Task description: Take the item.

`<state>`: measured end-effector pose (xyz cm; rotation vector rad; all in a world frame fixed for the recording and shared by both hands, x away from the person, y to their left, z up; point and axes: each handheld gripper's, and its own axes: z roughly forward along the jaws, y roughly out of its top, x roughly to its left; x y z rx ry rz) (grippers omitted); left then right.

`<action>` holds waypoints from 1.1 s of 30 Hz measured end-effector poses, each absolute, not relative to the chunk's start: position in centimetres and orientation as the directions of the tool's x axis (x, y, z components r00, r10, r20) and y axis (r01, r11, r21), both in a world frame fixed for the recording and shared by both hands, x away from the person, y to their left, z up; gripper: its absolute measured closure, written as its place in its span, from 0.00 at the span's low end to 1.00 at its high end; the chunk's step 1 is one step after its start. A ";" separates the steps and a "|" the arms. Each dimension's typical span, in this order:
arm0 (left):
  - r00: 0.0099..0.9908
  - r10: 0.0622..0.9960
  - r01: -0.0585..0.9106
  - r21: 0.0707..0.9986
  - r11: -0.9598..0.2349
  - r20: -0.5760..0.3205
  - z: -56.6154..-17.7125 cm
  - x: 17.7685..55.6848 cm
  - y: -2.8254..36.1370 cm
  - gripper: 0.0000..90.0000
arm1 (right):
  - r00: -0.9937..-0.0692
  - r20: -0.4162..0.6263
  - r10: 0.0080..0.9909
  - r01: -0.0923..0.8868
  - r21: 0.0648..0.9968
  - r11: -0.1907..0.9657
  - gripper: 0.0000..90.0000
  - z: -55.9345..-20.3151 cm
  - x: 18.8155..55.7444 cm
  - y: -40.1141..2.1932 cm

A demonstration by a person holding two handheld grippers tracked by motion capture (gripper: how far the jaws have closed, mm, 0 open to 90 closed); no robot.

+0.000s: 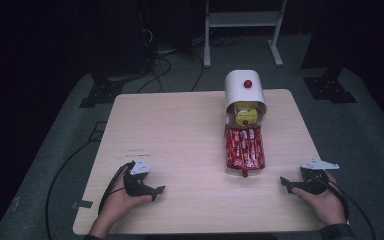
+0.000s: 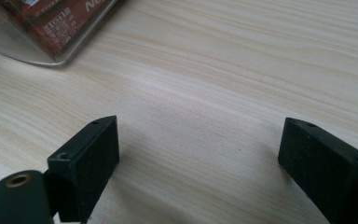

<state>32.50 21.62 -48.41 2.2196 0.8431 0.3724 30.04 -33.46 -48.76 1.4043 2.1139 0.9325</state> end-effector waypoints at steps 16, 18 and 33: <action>0.746 0.666 0.458 0.713 -0.530 0.016 -48.4 32.3 21.7 0.00 | -0.410 0.007 0.912 0.623 0.732 0.275 0.19 -48.6 30.1 -33.0; 0.747 0.665 0.457 0.714 -0.530 0.015 -48.4 32.3 21.7 0.00 | -0.418 0.010 0.908 0.619 0.735 0.277 0.22 -48.5 30.2 -32.9; 0.747 0.664 0.457 0.714 -0.530 0.015 -48.4 32.3 21.7 0.00 | -0.419 0.041 0.907 0.616 0.747 0.251 0.24 -47.9 30.6 -33.2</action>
